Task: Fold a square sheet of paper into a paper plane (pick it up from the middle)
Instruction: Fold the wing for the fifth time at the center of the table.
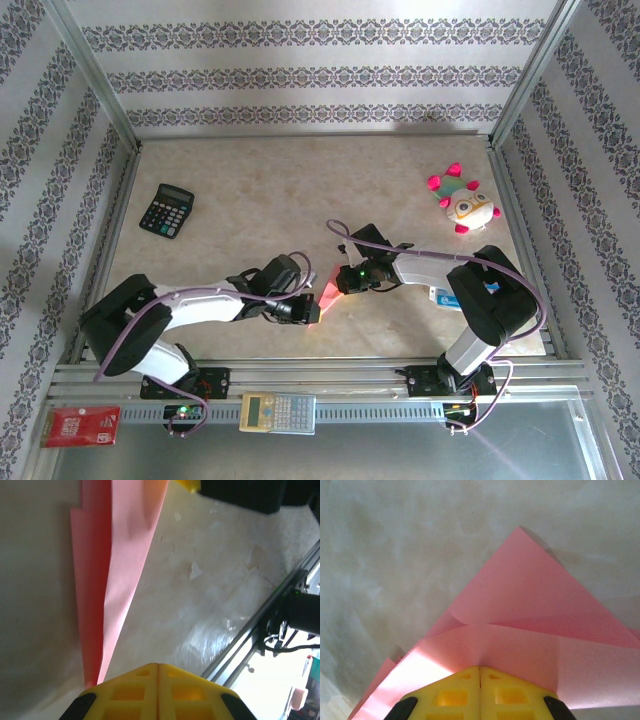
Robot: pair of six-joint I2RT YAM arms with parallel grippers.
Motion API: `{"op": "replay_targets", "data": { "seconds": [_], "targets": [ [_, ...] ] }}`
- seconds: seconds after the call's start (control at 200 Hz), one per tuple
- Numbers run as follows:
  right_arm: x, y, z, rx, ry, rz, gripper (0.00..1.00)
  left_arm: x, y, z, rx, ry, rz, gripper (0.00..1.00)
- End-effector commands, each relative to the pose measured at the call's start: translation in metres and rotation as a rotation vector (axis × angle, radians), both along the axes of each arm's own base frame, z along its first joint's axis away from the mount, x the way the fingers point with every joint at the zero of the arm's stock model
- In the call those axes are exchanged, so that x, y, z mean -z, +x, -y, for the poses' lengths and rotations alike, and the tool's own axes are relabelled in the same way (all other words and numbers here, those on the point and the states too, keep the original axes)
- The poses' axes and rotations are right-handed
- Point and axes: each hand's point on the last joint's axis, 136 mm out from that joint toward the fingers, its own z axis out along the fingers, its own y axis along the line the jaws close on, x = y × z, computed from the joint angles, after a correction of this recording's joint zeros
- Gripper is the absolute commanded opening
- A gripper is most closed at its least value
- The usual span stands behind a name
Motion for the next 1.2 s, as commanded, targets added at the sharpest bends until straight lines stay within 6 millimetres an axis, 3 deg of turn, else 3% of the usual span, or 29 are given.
{"op": "replay_targets", "data": {
  "seconds": [0.0,0.235,0.694,0.944,1.194],
  "targets": [
    [0.035,-0.011,0.035,0.055,-0.167,-0.069,0.06,0.000,0.013,0.012,0.010,-0.002,0.042,0.07],
    [0.035,-0.012,0.035,0.053,-0.168,-0.069,0.06,0.027,0.019,0.004,-0.019,0.033,-0.015,0.05],
    [0.034,-0.010,0.034,0.053,-0.162,-0.071,0.06,0.040,0.006,-0.014,-0.049,0.002,-0.104,0.04],
    [0.035,-0.011,0.034,0.054,-0.163,-0.072,0.06,0.018,0.012,-0.001,-0.049,-0.096,-0.088,0.09],
    [0.034,-0.010,0.034,0.053,-0.161,-0.069,0.06,0.005,0.020,-0.001,-0.070,-0.118,-0.045,0.14]
  ]
}}
